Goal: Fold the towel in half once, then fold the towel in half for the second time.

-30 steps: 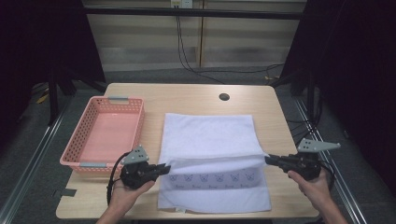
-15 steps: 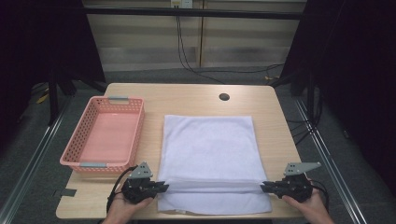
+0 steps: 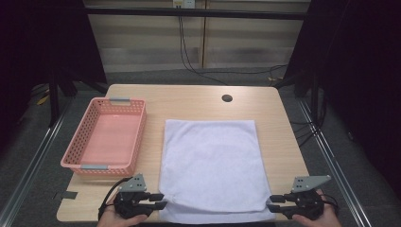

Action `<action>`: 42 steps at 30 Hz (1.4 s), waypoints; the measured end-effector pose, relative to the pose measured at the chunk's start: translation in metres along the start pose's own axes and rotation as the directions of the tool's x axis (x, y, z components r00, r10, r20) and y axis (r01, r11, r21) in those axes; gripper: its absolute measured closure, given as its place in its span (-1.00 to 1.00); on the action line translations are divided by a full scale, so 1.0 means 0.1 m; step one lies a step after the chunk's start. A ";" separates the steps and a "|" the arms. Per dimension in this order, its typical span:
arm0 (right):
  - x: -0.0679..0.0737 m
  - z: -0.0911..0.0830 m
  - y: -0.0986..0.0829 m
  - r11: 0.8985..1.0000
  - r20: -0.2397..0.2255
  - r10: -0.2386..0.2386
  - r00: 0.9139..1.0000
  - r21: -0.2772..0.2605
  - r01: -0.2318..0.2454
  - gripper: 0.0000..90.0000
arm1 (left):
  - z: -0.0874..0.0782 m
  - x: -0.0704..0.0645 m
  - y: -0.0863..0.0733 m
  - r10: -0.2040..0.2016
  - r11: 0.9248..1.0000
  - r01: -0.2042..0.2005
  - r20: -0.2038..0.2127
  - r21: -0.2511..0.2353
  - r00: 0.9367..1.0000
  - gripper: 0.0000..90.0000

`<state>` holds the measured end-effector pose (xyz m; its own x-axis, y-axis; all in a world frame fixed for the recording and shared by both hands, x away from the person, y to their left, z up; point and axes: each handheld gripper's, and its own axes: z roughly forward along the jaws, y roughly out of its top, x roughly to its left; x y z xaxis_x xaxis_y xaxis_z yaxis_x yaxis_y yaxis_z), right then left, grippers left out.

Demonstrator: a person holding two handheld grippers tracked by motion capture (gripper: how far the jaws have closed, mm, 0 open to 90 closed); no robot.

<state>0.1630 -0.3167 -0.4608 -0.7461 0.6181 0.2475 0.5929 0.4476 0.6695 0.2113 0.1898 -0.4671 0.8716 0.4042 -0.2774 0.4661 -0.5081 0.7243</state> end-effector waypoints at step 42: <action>-0.69 0.73 0.51 1.000 0.222 -0.009 0.975 0.024 0.003 0.37 | 0.82 0.64 0.54 -0.024 0.999 0.032 -0.206 0.033 0.978 0.36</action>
<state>0.2673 -0.2892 -0.4949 -0.6654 0.7422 0.0801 0.5976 0.4652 0.6530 0.3047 0.1253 -0.4972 0.8101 0.5644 -0.1588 0.4983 -0.5200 0.6938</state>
